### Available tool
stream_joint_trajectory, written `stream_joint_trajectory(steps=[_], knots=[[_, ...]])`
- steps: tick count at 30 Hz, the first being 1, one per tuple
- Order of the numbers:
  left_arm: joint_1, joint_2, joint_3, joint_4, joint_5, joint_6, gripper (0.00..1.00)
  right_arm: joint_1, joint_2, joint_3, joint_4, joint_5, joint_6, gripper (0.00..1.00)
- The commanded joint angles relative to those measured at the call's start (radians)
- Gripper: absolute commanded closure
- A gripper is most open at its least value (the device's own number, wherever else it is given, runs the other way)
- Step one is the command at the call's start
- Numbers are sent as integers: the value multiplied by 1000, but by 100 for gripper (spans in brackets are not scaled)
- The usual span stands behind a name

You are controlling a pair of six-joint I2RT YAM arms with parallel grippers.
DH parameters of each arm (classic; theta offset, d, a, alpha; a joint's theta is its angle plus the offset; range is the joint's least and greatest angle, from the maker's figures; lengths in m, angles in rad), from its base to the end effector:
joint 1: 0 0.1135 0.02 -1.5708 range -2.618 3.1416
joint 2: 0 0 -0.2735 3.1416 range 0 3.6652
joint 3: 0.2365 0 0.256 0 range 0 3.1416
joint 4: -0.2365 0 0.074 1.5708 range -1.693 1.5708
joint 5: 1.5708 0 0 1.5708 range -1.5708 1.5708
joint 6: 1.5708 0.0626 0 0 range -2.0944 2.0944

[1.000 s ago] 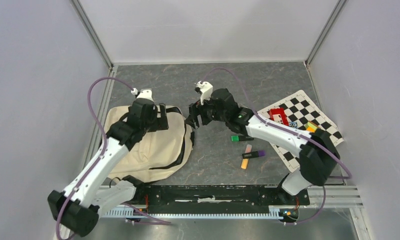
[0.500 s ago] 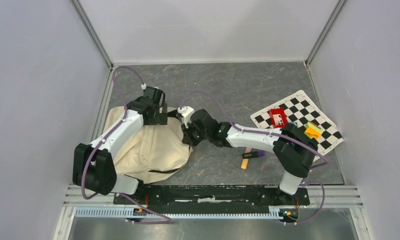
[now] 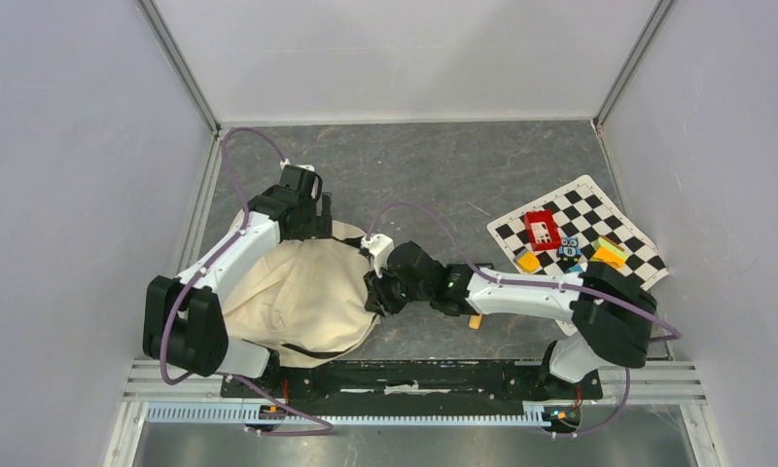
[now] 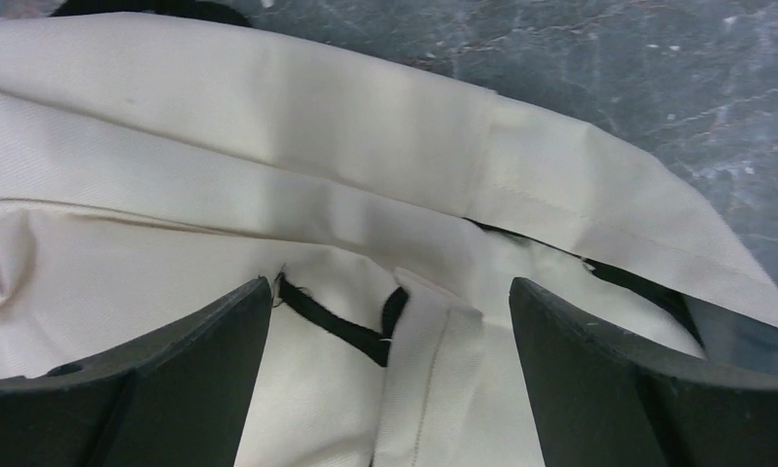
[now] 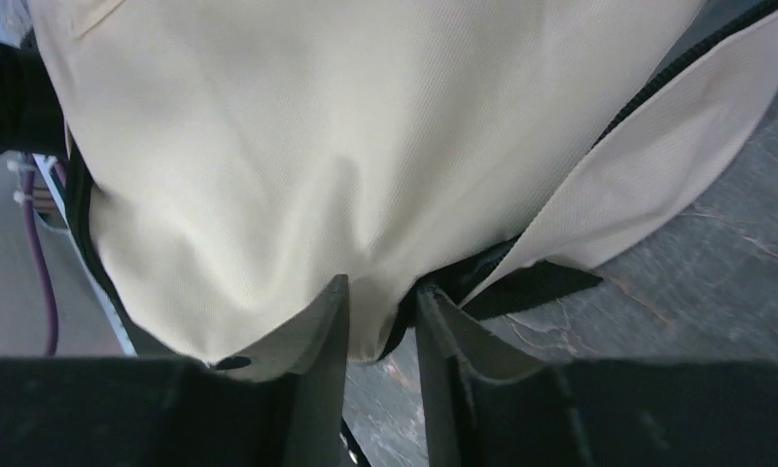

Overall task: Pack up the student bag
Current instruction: Zip the student bag at the center of the board.

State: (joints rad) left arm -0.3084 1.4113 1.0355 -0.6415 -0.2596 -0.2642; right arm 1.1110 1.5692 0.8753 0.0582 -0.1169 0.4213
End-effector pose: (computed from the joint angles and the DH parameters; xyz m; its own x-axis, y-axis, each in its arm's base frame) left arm 0.2915 -0.0760 0.2336 -0.8255 -0.0019 -0.5645 -0.0526 0.9959 0.0735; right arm 0.1527 0.3248 0.1931 -0.6215 -0.3397 -0.7060 -0.7424 0.5431 0.3923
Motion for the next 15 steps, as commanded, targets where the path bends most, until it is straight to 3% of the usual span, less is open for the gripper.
stream_joint_trajectory(steps=[1,4,7,15], knots=[[8,11,3,94,129,27,3,4,-95,78,-152,64,-57,57],[8,45,36,96,150,28,3,-32,-115,142,-211,77,-96,48],[7,101,66,68,131,30,9,-80,-104,193,-218,46,-137,44],[8,148,67,28,94,46,46,-168,97,426,-263,-143,-226,49]])
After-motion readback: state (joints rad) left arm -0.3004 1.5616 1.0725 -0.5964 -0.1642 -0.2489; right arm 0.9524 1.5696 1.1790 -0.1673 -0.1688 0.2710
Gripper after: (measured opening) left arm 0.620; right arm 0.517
